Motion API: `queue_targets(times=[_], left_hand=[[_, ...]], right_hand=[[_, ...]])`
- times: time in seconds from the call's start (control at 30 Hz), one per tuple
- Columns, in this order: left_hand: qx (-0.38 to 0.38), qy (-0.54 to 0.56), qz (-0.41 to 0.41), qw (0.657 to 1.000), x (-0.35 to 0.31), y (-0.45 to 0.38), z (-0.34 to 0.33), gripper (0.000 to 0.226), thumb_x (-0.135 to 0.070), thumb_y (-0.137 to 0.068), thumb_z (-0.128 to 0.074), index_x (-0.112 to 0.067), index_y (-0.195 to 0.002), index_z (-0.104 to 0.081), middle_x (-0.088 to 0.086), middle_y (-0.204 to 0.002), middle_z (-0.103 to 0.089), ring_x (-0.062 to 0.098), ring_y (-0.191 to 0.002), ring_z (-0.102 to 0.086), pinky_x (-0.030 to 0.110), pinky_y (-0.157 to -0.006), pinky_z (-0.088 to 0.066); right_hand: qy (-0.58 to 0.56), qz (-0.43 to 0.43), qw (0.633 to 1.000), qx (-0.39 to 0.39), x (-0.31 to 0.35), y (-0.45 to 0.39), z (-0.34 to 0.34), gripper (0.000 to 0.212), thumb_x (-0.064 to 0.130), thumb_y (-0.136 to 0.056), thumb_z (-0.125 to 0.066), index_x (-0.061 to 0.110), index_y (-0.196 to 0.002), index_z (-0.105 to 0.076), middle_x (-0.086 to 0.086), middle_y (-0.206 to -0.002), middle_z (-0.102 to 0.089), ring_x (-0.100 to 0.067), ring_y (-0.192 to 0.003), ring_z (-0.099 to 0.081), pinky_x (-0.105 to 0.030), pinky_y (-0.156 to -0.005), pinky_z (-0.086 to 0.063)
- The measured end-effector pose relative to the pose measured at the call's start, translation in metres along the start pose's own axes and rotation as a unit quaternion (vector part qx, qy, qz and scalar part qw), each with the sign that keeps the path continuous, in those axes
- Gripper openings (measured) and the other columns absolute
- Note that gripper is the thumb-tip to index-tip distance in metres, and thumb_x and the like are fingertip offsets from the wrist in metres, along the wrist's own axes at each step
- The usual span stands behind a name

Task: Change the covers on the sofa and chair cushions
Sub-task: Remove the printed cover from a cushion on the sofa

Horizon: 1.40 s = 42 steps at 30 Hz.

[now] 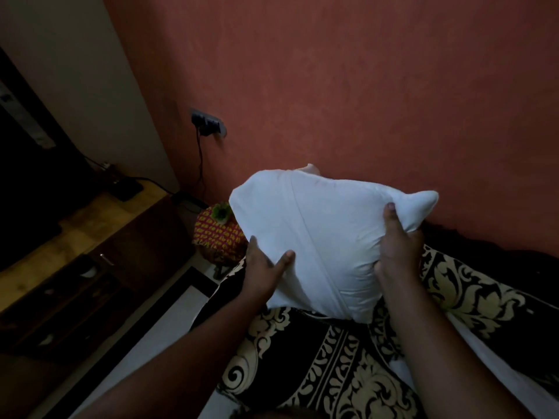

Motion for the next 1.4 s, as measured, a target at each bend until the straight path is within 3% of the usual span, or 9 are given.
queue_targets(times=[0.13,0.4,0.57,0.73,0.83,0.97,1.1,1.23,1.4], left_hand=[[-0.003,0.103,0.141,0.985,0.049,0.008,0.004,0.134,-0.084,-0.061,-0.073,-0.015,-0.161,-0.015,0.006,-0.158,-0.038,0.027,-0.143,-0.041,0.044,-0.115,-0.039],[0.117,0.316,0.319,0.885,0.052,0.037,-0.033,0.1,-0.081,-0.08,-0.051,-0.018,-0.155,-0.037,0.009,-0.15,-0.051,0.031,-0.134,-0.052,0.042,-0.099,-0.046],[-0.033,0.373,0.25,0.893,0.048,0.008,-0.005,0.077,-0.062,-0.066,-0.087,-0.022,-0.126,-0.063,0.004,-0.12,-0.073,0.028,-0.106,-0.071,0.053,-0.096,-0.055],[-0.095,0.372,0.166,0.908,0.021,-0.02,0.013,0.068,-0.043,-0.08,-0.081,-0.013,-0.136,-0.058,0.012,-0.124,-0.071,0.029,-0.108,-0.07,0.048,-0.095,-0.056],[-0.114,0.344,0.119,0.924,-0.001,-0.023,0.019,0.053,-0.034,-0.087,-0.074,-0.013,-0.133,-0.059,0.007,-0.118,-0.073,0.024,-0.106,-0.071,0.049,-0.098,-0.056],[-0.119,0.3,0.069,0.944,-0.011,-0.024,0.032,0.044,-0.033,-0.085,-0.073,-0.018,-0.125,-0.064,0.003,-0.12,-0.073,0.023,-0.114,-0.068,0.051,-0.104,-0.052],[-0.183,0.222,0.064,0.955,-0.008,-0.013,0.056,0.045,-0.038,-0.085,-0.074,-0.017,-0.124,-0.066,0.0,-0.117,-0.071,0.017,-0.112,-0.065,0.045,-0.105,-0.051],[-0.187,0.273,0.101,0.938,-0.001,-0.014,0.064,0.056,-0.048,-0.075,-0.074,-0.02,-0.122,-0.063,0.003,-0.119,-0.07,0.022,-0.111,-0.067,0.049,-0.103,-0.052],[-0.164,0.357,0.219,0.893,0.03,-0.024,0.07,0.051,-0.044,-0.079,-0.079,-0.02,-0.12,-0.06,0.014,-0.111,-0.071,0.036,-0.093,-0.073,0.059,-0.079,-0.06]], right_hand=[[-0.064,-0.02,0.997,-0.046,0.008,-0.011,0.007,0.03,0.038,-0.082,-0.08,0.019,-0.104,-0.072,0.003,-0.105,-0.075,-0.013,-0.093,-0.074,-0.039,-0.089,-0.061],[-0.11,-0.129,0.985,0.011,-0.011,-0.023,0.005,0.038,0.051,-0.09,-0.068,0.021,-0.114,-0.066,0.002,-0.11,-0.075,-0.014,-0.097,-0.073,-0.04,-0.093,-0.058],[0.002,-0.068,0.998,-0.016,-0.007,0.001,0.01,0.049,0.062,-0.086,-0.069,0.023,-0.116,-0.062,0.008,-0.105,-0.068,-0.01,-0.094,-0.067,-0.033,-0.088,-0.057],[0.038,-0.045,0.978,0.201,-0.054,0.052,-0.038,0.099,0.044,-0.063,-0.093,0.039,-0.145,-0.037,0.007,-0.137,-0.06,-0.014,-0.121,-0.062,-0.041,-0.1,-0.053],[0.09,-0.106,0.971,0.192,-0.102,0.071,-0.038,0.133,0.062,-0.044,-0.095,0.055,-0.15,-0.015,0.01,-0.151,-0.046,-0.014,-0.132,-0.052,-0.045,-0.112,-0.043],[0.047,-0.171,0.972,0.155,-0.129,0.075,-0.026,0.116,0.033,-0.063,-0.095,0.041,-0.154,-0.023,0.002,-0.144,-0.054,-0.019,-0.121,-0.06,-0.049,-0.105,-0.05],[0.016,-0.132,0.983,0.129,-0.123,0.08,-0.028,0.094,0.017,-0.076,-0.087,0.037,-0.152,-0.035,-0.001,-0.138,-0.06,-0.018,-0.117,-0.064,-0.048,-0.104,-0.052],[0.116,-0.029,0.979,0.164,-0.098,0.087,-0.042,0.103,0.059,-0.076,-0.075,0.035,-0.159,-0.019,0.0,-0.157,-0.041,-0.013,-0.14,-0.044,-0.042,-0.119,-0.035],[0.342,0.289,0.85,0.279,-0.05,0.115,-0.055,0.091,0.078,-0.089,-0.04,0.022,-0.16,-0.026,-0.018,-0.161,-0.025,-0.03,-0.146,-0.032,-0.04,-0.116,-0.032]])
Point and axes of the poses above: each hand's wrist, its own y-axis away from the middle knuckle, its own z-axis out of the back of the hand, x = y × z, the point moved 10 cm from there along -y, towards the middle knuckle
